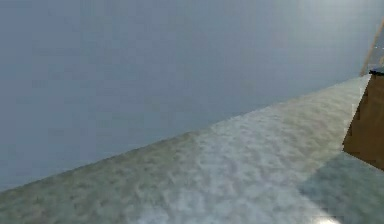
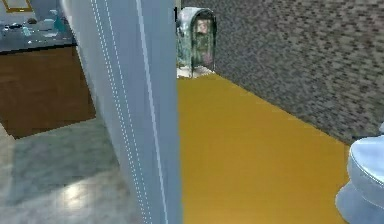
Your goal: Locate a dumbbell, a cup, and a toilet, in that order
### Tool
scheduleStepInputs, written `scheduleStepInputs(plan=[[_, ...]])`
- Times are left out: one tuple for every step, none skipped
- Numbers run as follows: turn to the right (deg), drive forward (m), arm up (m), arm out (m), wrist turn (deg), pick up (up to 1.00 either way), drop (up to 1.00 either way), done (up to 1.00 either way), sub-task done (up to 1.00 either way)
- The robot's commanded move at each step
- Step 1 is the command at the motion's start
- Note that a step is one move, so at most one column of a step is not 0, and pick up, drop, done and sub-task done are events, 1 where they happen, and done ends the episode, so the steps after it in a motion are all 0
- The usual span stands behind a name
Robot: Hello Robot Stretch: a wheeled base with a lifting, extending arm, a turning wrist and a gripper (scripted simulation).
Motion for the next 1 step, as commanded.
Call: scheduleStepInputs(plan=[[-15.0, 0.00, 0.00, 0.00, 0.0, 0.00, 0.00, 0.00, 0.00]])
